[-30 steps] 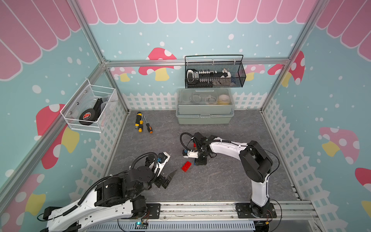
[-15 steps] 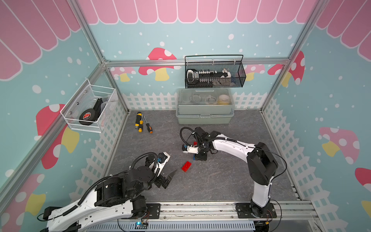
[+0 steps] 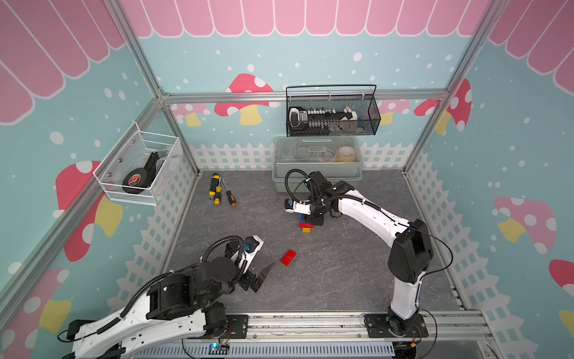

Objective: Assemble the letter f with lego
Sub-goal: Pick up the lego brick from the center of the board, then assemble the lego brick with the lego brick.

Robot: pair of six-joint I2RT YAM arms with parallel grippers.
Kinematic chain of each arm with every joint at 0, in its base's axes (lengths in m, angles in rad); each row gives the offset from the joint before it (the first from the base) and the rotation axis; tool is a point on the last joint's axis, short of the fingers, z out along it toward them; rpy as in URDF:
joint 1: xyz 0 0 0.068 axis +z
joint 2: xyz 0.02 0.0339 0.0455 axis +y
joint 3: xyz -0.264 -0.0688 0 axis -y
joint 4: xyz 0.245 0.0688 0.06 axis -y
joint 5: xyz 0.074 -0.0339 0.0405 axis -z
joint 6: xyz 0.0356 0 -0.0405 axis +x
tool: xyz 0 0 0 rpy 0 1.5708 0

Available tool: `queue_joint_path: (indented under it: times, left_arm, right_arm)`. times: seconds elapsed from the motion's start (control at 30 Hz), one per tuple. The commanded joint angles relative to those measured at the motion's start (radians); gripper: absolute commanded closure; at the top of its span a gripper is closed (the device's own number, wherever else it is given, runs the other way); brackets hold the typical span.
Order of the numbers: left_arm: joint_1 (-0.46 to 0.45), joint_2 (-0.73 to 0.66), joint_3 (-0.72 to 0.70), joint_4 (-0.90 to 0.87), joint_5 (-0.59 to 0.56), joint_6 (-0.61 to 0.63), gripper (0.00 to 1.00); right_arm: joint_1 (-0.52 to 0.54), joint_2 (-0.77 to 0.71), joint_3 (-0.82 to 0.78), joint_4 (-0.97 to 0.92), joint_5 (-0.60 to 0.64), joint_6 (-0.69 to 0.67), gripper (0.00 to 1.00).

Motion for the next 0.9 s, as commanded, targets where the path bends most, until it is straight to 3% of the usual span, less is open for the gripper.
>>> queue_joint_path:
  times: [0.0, 0.87]
  left_arm:
    - [-0.004, -0.002, 0.021, -0.02, 0.002, 0.016, 0.01]
    - [-0.005, -0.002, 0.021, -0.02, -0.01, 0.013, 0.01]
  right_arm:
    - [-0.037, 0.059, 0.052, -0.081, -0.036, -0.068, 0.67]
    - [-0.07, 0.185, 0.136, -0.116, -0.099, -0.128, 0.67]
